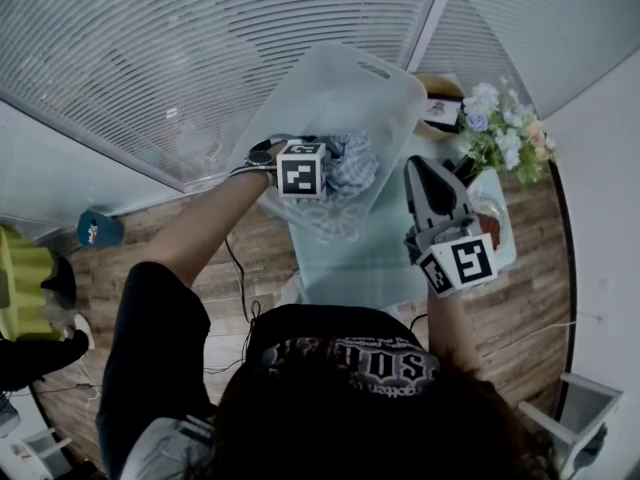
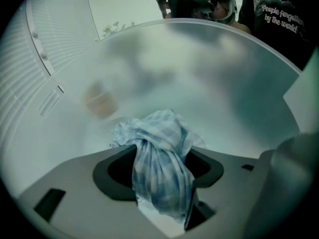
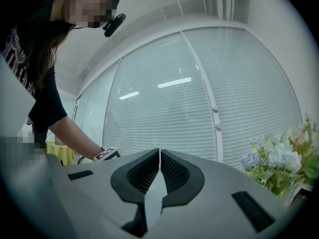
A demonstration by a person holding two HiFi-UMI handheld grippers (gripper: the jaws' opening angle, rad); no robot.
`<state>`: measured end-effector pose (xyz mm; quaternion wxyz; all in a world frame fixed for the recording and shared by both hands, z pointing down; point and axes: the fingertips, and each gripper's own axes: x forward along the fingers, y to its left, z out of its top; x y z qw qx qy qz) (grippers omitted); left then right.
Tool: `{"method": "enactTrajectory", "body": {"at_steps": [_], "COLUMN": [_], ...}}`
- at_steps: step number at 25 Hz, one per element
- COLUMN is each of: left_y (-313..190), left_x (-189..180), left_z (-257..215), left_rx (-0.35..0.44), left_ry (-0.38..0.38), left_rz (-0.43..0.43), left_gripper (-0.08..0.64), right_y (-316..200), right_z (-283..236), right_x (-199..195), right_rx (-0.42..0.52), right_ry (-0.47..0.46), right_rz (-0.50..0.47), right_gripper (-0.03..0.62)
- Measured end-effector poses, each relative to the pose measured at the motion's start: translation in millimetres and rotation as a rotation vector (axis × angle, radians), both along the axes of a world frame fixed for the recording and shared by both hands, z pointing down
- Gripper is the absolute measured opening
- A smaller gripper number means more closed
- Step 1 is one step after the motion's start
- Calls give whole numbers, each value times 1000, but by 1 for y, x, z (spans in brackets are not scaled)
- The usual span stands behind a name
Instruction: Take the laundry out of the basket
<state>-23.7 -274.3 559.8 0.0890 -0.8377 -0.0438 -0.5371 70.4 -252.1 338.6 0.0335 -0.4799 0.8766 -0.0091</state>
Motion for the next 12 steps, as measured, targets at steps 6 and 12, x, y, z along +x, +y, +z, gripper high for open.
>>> {"method": "enactTrajectory", "body": {"at_steps": [6, 12], "left_y": [-5, -16], "left_x": [0, 11], "left_z": [-12, -46], "left_rx": [11, 47], "left_ry": [60, 175], "left_rz": [-81, -144], "left_gripper": [273, 273], "right_y": [2, 2], "right_z": [-4, -9], "right_x": [-3, 1], "right_rx": [5, 9], "right_ry": [-1, -8], "right_rz": [2, 19], "right_gripper": [31, 31]}}
